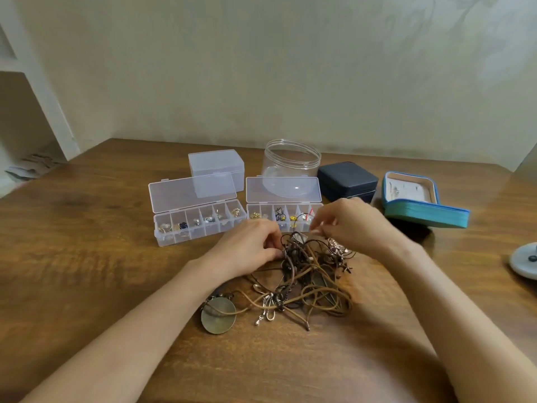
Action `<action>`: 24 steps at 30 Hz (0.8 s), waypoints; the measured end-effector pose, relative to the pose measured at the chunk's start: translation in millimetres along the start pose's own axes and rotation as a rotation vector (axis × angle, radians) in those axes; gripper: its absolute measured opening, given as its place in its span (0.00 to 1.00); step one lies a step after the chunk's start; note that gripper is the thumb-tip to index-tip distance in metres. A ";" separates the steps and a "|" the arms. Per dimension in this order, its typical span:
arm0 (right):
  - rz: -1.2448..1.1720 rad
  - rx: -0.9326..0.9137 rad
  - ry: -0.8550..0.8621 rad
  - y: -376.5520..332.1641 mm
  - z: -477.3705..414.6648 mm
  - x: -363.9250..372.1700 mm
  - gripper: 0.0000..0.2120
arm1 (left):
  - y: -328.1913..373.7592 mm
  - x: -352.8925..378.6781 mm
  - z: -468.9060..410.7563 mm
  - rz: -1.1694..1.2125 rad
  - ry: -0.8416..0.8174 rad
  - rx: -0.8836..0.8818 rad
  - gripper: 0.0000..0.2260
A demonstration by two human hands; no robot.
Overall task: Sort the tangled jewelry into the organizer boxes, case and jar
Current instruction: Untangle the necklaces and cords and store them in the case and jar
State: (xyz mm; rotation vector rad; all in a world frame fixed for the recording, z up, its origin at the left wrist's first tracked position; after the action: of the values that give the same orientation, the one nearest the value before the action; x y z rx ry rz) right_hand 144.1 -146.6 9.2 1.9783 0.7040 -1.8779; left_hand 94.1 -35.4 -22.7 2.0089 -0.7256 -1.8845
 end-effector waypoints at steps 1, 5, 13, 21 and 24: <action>0.005 0.000 0.037 -6.0 -0.3 1.4 0.08 | 0.2 -0.5 0.0 -0.002 0.005 0.011 0.04; 0.060 0.005 0.099 -17.8 -2.1 12.4 0.08 | -0.4 -16.4 3.1 0.147 0.073 0.013 0.04; -0.172 0.030 0.056 -3.0 -7.1 13.1 0.04 | -13.7 -57.0 13.4 1.033 0.320 -0.049 0.02; -1.130 0.111 0.122 25.6 3.9 -20.5 0.05 | -35.3 -86.8 27.6 1.408 0.657 0.015 0.04; -1.388 0.070 0.161 27.4 4.7 -28.6 0.04 | -39.8 -97.4 36.6 1.414 0.803 0.064 0.05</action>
State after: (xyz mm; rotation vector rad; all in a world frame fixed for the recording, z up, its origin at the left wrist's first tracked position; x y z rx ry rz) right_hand 155.0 -175.4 34.4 1.7362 2.5302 -2.2912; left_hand 62.8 55.2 34.1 1.3043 -1.3534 -0.2333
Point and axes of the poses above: each hand's wrist, its own z-axis away from the middle knuckle, its own x-axis out of the palm, y = z × x, the point moved 10 cm from there along -z, towards the middle knuckle, and after that the axes turned 8 degrees about z, right-handed, at the moved point
